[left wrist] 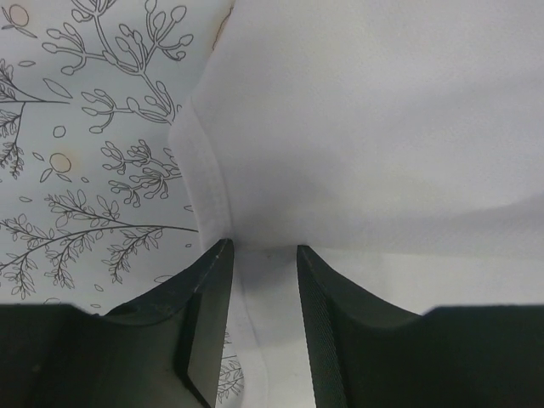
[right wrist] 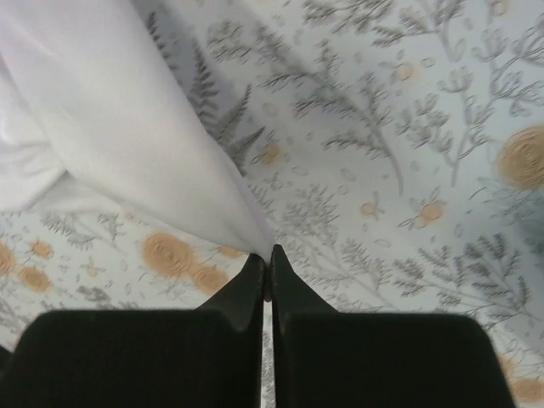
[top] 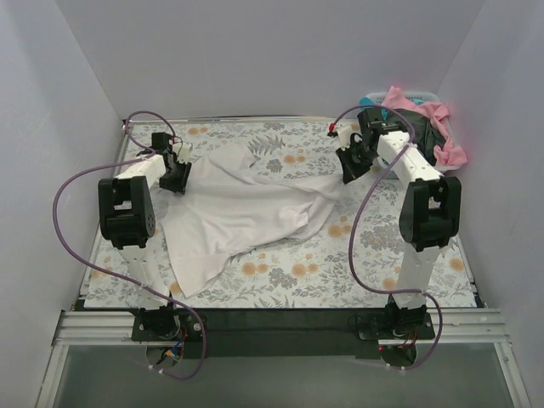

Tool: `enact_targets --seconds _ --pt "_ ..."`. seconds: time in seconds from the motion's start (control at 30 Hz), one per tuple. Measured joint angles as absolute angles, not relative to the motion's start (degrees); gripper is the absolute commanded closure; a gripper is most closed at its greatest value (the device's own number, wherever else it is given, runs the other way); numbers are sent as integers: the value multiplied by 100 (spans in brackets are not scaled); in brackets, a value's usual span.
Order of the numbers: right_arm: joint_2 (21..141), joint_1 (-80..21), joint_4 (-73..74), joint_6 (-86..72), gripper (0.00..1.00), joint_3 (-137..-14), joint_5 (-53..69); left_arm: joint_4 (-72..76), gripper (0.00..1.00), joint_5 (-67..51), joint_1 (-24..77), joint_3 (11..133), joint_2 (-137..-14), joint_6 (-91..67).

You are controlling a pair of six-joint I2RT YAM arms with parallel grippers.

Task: Fold and stack the t-shirts
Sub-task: Flatten the tshirt out

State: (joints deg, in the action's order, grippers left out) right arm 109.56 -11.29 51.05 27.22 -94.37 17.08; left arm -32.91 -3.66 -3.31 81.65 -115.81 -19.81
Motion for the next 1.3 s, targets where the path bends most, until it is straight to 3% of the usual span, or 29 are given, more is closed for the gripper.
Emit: enact_targets --seconds 0.17,0.2,0.23,0.3,0.4,0.63,0.7,0.83,1.1,1.3 --pt "12250 -860 5094 2663 99 -10731 1498 -3297 61 -344 -327 8235 -11616 -1962" --pt "12470 -825 5068 2652 92 -10919 1461 -3301 59 -338 -327 8235 -11622 -1966" --pt "12641 -801 5061 2626 64 -11048 1437 -3295 56 -333 -327 8235 -11633 -1968" --pt "12835 -797 5072 2580 49 -11128 1387 -3286 54 -325 -327 8235 -11636 -1981" --pt "12816 -834 5107 2635 50 -11010 1361 -3282 53 -381 -338 8235 -11633 -1994" --pt "11977 -882 5120 2792 74 -10320 1511 -3468 53 -943 -338 8235 -11443 -2156" --pt "11815 -913 5103 2849 74 -10309 1522 -3538 53 -1083 -336 8235 -11271 -2228" --pt "11786 -1011 5057 2917 54 -10283 1566 -3673 52 -1291 -329 8230 -10932 -2322" --pt "12311 -1234 5048 3037 53 -10219 1522 -3822 50 -1470 -211 7671 -10449 -2412" --pt "12407 -1284 4954 3111 60 -10036 1393 -3883 50 -1483 -62 7172 -10392 -2453"
